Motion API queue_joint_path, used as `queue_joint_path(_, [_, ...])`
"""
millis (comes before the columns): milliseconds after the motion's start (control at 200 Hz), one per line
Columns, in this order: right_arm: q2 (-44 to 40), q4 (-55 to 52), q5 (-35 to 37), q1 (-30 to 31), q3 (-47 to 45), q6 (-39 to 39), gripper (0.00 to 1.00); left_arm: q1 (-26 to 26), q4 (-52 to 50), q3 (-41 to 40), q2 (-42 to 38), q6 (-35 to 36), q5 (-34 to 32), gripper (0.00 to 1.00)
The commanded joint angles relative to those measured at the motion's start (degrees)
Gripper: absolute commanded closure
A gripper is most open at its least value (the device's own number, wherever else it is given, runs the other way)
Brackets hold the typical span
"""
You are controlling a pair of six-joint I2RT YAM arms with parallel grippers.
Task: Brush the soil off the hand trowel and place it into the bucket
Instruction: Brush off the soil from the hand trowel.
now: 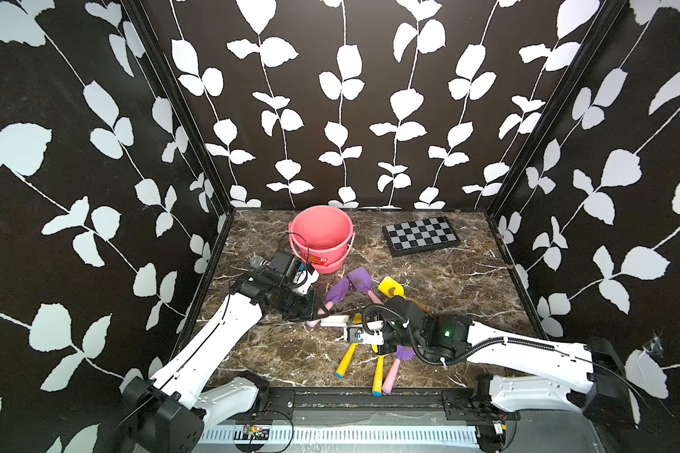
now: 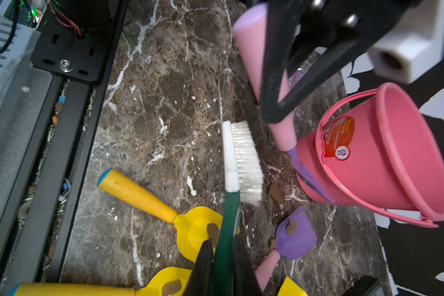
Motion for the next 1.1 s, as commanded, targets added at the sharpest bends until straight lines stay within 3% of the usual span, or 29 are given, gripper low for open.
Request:
queue_joint_path(0, [1.1,6.4,2.4,0.3,1.0,-2.6,1.0,0.5,3.2,-1.3,-1.1,-1.4,2.9,1.0])
queue_joint_path(310, [0.6,3.5,9.6,-2.1,-0.6,0.9,1.0,0.7,2.4,-0.9,-0.8,0.4,1.7,1.0])
queue_joint_path(681, [1.9,2.5,3.3,1.1,1.3,1.8,1.0,1.2,2.6,-0.1,-0.4,1.4,1.7,1.0])
queue_joint_path(901, [3.8,5.0,8.6,0.2,2.6,2.4,1.0,1.2,3.3,-1.3,-0.8,1.2,2.7,1.0])
queue_joint_path(1096, [0.8,5.9,9.0,-2.7,-0.4,5.9,1.0,1.3,3.1,-1.4,-0.6,1.9,2.1,1.0])
